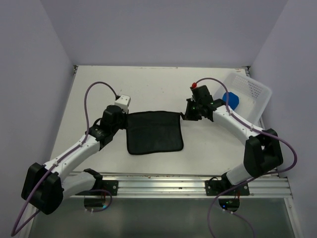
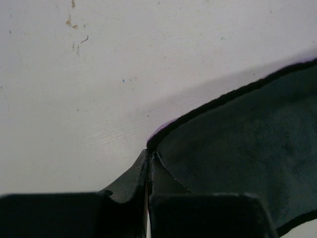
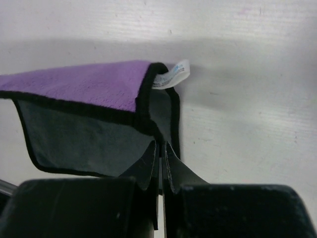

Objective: Roll the towels
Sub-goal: Flatten the towel, then fold the towel

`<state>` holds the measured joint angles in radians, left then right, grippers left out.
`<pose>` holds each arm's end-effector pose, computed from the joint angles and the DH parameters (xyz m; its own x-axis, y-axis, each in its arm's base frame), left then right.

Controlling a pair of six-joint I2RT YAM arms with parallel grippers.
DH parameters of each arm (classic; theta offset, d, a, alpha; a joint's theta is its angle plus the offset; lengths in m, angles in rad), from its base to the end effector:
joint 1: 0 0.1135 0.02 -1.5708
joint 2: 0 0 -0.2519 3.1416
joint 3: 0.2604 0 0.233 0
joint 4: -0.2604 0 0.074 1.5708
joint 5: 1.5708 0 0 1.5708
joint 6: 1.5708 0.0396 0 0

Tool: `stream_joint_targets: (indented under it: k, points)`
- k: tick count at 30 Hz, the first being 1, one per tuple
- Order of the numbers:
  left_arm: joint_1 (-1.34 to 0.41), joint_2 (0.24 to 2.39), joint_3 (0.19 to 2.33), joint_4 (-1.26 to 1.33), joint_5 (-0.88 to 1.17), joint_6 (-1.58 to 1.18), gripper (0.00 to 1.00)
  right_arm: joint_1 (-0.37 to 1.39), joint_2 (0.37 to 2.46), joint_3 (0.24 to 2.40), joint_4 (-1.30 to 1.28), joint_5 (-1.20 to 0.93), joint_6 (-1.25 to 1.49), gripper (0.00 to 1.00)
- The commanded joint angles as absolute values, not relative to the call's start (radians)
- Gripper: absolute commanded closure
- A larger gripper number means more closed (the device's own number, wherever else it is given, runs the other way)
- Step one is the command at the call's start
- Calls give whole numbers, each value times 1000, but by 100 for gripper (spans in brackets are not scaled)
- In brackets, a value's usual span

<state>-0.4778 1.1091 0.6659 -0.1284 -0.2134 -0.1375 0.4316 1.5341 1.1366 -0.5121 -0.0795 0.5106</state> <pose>0.2096 -0.0991 0.2357 -0.5158 0.1162 -0.8488 0.2226 0.9749 -0.0018 0.2814 0.1331 0.2438 -0.8509 0.1445 -0.5051 -0.0521 0.9335 0.3548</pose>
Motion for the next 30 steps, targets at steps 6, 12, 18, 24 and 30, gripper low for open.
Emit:
stream_joint_targets:
  k: [6, 12, 18, 24, 30]
  points:
    - [-471, 1068, 630, -101, -236, -146, 100, 431, 1364, 953, -402, -83, 459, 100]
    - [-472, 1088, 641, -153, -180, -156, 100, 431, 1336, 913, -405, -127, 457, 100]
    - [-472, 1043, 635, -160, -155, -198, 100, 431, 1304, 877, -428, -156, 460, 100]
    - [-472, 994, 637, -198, -137, -239, 100, 434, 1272, 856, -449, -184, 466, 100]
    - [-472, 974, 627, -236, -94, -291, 100, 434, 1252, 830, -476, -195, 466, 100]
